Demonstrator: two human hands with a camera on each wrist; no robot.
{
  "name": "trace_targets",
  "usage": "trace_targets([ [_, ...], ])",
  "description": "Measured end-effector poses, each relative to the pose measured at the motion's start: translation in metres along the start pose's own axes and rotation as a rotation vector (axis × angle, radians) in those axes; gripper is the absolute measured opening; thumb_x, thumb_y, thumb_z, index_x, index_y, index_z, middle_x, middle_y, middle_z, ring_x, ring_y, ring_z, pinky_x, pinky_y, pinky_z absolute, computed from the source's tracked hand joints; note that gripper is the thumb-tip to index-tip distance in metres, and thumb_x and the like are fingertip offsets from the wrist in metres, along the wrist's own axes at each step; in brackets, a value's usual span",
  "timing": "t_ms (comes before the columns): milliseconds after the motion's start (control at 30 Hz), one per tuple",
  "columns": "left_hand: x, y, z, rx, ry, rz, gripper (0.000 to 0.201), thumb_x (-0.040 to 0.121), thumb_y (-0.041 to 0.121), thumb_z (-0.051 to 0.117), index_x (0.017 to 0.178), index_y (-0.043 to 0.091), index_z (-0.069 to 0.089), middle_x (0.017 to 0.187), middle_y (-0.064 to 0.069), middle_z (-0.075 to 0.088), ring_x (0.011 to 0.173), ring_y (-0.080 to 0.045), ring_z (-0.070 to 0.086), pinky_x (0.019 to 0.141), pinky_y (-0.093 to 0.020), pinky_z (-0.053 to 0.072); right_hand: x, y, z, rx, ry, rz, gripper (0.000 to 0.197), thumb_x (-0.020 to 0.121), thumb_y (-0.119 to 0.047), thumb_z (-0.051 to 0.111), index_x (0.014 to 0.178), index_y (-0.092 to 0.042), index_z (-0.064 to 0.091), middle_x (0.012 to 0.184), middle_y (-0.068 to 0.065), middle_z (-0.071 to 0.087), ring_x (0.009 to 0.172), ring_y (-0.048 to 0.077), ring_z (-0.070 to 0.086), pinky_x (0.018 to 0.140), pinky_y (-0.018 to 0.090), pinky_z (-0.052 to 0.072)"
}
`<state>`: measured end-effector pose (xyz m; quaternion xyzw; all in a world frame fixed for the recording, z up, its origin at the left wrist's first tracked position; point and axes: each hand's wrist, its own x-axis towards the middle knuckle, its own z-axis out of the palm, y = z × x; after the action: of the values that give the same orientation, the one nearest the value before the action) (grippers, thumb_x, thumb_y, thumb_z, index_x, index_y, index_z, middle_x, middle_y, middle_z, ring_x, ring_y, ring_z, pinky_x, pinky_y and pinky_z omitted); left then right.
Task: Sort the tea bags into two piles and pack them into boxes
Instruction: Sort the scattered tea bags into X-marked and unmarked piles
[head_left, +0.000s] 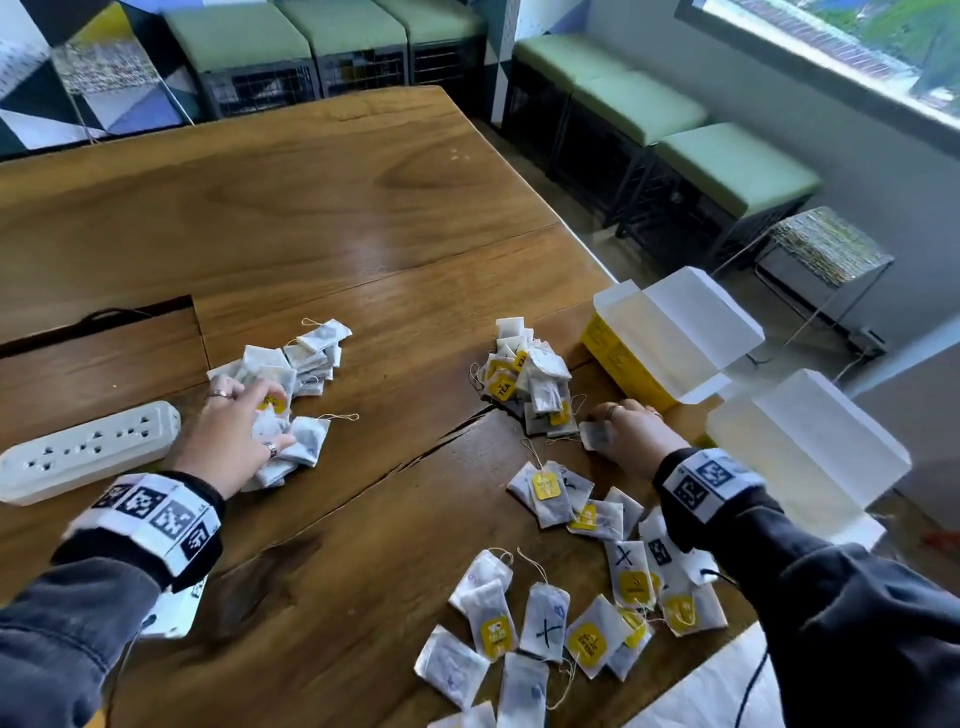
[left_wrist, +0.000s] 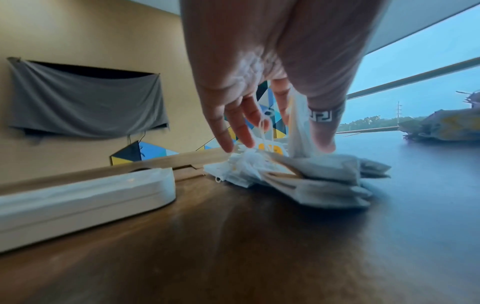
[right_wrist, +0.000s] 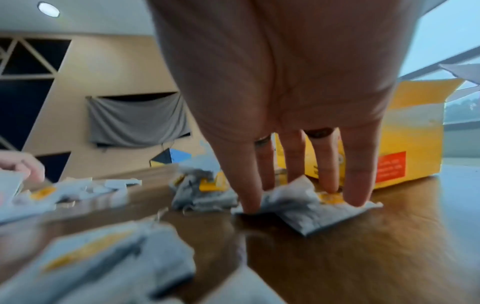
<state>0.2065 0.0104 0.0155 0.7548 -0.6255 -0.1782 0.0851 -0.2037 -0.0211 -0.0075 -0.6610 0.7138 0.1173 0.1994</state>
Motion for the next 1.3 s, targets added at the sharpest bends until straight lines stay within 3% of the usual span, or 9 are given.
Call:
trace_targets([
  [167,-0.006,0.003,0.001,0.228,0.055,0.019,0.06,0.073,0.026,0.072,0.125,0.03,0.041,0.124,-0.011,0.032,0.107,-0.039,0.05,0.09,-0.051,0.044,-0.016,0.0,0.007,-0.004,0.101,0.033,0.048,0.09,-0.03,0.055,0.135,-0.023,0.041,0.128,0.005,0.041,0.124,0.029,0.038,0.099,0.043,0.042],
  [267,-0.02,0.032,0.01,0.158,0.058,0.177,0.055,0.072,0.02,0.072,0.122,0.026,0.049,0.128,-0.01,0.037,0.114,-0.04,0.045,0.096,-0.054,0.038,-0.018,0.006,0.009,0.093,0.066,0.047,0.047,0.082,-0.035,0.066,0.122,-0.019,0.05,0.122,0.006,0.049,0.117,0.029,0.043,0.095,0.037,0.042],
  [400,-0.047,0.097,0.043,0.096,-0.188,0.35,0.04,0.085,0.037,0.057,0.124,0.032,0.05,0.13,0.002,0.045,0.123,-0.021,0.039,0.103,-0.037,0.03,-0.022,0.015,0.009,0.315,0.026,0.096,0.04,0.081,-0.034,0.068,0.111,-0.012,0.055,0.104,0.006,0.059,0.099,0.026,0.058,0.076,0.03,0.046],
  [533,-0.054,0.148,0.063,0.046,-0.352,0.387,0.033,0.09,0.039,0.049,0.122,0.034,0.048,0.132,0.006,0.044,0.125,-0.017,0.037,0.101,-0.038,0.029,-0.029,0.022,0.0,0.565,0.112,0.048,0.03,0.091,-0.032,0.056,0.107,-0.007,0.06,0.101,0.013,0.065,0.092,0.027,0.059,0.077,0.033,0.043],
  [633,-0.052,0.179,0.065,-0.251,-0.418,0.37,0.032,0.09,0.04,0.052,0.12,0.029,0.05,0.118,0.005,0.054,0.114,-0.015,0.051,0.096,-0.034,0.038,-0.044,0.02,-0.013,0.778,0.172,-0.08,0.017,0.092,-0.022,0.057,0.097,-0.006,0.061,0.091,0.01,0.062,0.084,0.023,0.056,0.074,0.033,0.044],
  [767,-0.049,0.214,0.068,-0.881,-0.63,0.153,0.028,0.09,0.03,0.057,0.116,0.026,0.048,0.1,0.002,0.057,0.084,-0.016,0.063,0.067,-0.027,0.051,-0.064,0.006,-0.02,0.889,0.068,-0.251,0.024,0.079,-0.019,0.071,0.099,-0.014,0.058,0.081,0.0,0.06,0.069,0.013,0.054,0.064,0.027,0.047],
  [900,-0.043,0.222,0.08,-0.958,-0.567,0.113,0.007,0.088,0.008,0.06,0.086,0.013,0.056,0.075,-0.005,0.057,0.053,-0.006,0.06,0.048,-0.019,0.046,-0.062,0.003,-0.014,0.988,-0.014,-0.285,0.025,0.076,-0.019,0.074,0.095,-0.017,0.058,0.082,0.002,0.06,0.068,0.012,0.056,0.06,0.024,0.049],
  [1100,-0.014,0.203,0.086,-0.957,-0.332,-0.103,0.012,0.088,0.001,0.057,0.093,0.011,0.052,0.075,-0.004,0.057,0.052,-0.008,0.058,0.042,-0.016,0.048,-0.042,0.03,0.01,0.201,0.059,-0.114,0.04,0.091,-0.021,0.055,0.13,-0.02,0.049,0.128,0.005,0.043,0.113,0.023,0.053,0.095,0.03,0.045],
  [1300,0.013,0.189,0.094,-0.931,-0.241,-0.226,0.03,0.089,-0.008,0.05,0.117,0.002,0.045,0.09,-0.009,0.057,0.062,-0.016,0.057,0.04,-0.014,0.048,-0.03,0.033,0.013,0.124,0.048,-0.051,0.034,0.082,-0.018,0.066,0.116,-0.016,0.057,0.108,0.003,0.048,0.105,0.026,0.053,0.084,0.033,0.049],
])
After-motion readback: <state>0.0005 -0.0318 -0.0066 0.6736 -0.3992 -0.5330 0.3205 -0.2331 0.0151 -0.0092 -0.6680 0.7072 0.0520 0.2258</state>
